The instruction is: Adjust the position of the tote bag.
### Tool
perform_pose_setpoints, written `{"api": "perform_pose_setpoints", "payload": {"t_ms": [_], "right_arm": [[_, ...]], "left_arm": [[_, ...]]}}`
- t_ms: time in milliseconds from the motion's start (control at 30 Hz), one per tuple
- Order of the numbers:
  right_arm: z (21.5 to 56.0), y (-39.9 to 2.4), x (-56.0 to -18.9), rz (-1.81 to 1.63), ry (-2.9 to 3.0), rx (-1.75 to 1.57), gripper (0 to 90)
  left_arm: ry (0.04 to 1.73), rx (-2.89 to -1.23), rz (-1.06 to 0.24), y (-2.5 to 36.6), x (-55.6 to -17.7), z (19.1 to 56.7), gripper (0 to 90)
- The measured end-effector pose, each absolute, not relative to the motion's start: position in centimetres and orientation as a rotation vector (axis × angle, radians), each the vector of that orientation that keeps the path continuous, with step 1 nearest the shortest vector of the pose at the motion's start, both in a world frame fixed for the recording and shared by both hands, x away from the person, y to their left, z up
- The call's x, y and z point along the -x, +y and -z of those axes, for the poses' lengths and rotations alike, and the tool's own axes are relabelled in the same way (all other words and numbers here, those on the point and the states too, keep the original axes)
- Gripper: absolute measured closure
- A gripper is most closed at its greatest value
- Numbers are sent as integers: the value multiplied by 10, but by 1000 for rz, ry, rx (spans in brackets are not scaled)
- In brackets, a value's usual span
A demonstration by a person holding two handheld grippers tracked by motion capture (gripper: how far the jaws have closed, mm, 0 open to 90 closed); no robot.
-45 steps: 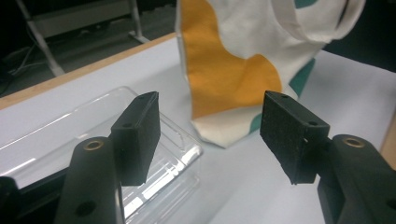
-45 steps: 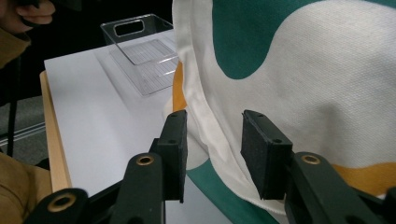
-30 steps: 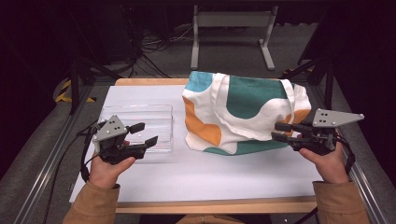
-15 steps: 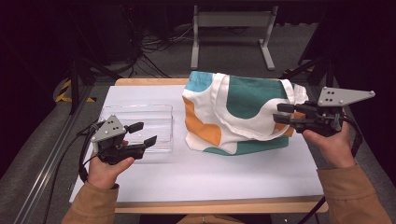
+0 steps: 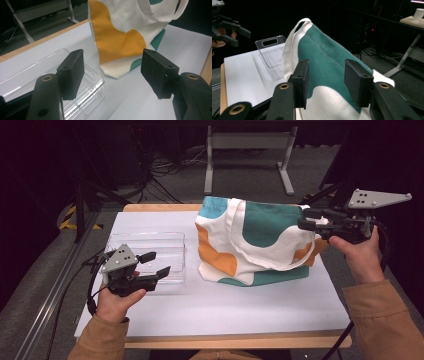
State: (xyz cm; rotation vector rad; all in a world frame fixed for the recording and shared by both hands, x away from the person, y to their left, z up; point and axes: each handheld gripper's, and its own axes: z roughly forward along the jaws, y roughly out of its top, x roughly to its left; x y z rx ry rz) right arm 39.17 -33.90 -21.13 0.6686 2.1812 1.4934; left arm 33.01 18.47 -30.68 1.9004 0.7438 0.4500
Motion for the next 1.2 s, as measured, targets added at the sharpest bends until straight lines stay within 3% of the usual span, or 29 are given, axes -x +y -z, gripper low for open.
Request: {"api": "perform_pose_setpoints", "payload": {"t_ms": [333,567,633,933,1200], "right_arm": [[201,-327,-414,-1456,2270,-649,473],[193,-313,-427,-1437,2309,-623,480],[193,-310,-435,-1427,2318,-635,442],[192,-300,-453,-1346,2394,-640,364],[198,-287,-459,-1310,2434,-614,349]], "left_arm": [[691,-1908,-468,164,-329,301,400],[647,-1910,-448,152,-334,301,444],[646,-1915,-446,152,-334,302,450],[645,-1925,-439,147,-335,305,445],[644,-1928,-438,146,-336,306,442]]}}
